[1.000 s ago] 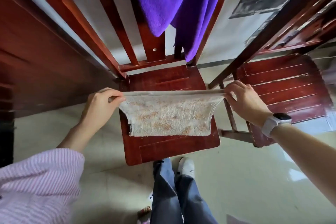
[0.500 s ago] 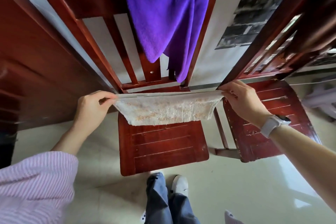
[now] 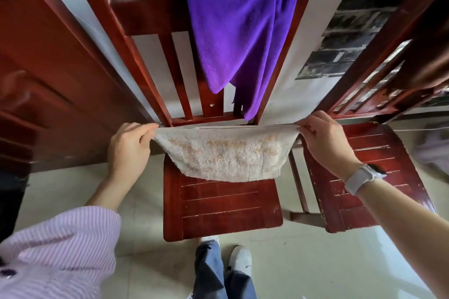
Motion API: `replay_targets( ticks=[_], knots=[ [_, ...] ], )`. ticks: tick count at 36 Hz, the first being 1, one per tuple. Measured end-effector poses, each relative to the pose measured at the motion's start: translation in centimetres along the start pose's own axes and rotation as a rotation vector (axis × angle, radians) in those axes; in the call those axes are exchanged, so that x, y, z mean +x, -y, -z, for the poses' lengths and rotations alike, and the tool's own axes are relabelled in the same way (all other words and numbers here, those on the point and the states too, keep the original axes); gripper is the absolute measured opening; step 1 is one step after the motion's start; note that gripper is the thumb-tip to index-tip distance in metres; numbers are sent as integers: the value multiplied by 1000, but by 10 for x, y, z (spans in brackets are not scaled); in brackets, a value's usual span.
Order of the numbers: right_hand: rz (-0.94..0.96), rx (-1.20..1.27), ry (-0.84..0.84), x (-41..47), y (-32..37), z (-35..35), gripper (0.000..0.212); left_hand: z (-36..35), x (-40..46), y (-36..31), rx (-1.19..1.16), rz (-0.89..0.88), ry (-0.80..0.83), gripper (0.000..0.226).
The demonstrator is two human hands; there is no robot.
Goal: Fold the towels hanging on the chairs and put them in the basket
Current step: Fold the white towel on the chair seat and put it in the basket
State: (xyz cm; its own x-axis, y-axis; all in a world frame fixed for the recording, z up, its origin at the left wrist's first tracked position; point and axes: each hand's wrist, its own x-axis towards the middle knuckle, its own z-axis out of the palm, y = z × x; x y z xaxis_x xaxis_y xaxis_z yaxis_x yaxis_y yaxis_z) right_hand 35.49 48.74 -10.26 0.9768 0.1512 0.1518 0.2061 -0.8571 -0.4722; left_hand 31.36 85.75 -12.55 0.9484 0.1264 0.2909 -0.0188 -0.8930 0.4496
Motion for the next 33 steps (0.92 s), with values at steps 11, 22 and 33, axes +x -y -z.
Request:
replay_targets(
  ticks=[11, 22, 33],
  knots=[
    [-3, 11, 1, 22, -7, -9, 10, 4, 10, 0, 145, -189, 113, 24],
    [-90, 85, -81, 44, -1, -32, 14, -12, 32, 10, -37, 9, 28, 28],
    [-13, 234, -174, 34, 14, -23, 8, 1, 18, 9, -240, 60, -101, 25]
  ],
)
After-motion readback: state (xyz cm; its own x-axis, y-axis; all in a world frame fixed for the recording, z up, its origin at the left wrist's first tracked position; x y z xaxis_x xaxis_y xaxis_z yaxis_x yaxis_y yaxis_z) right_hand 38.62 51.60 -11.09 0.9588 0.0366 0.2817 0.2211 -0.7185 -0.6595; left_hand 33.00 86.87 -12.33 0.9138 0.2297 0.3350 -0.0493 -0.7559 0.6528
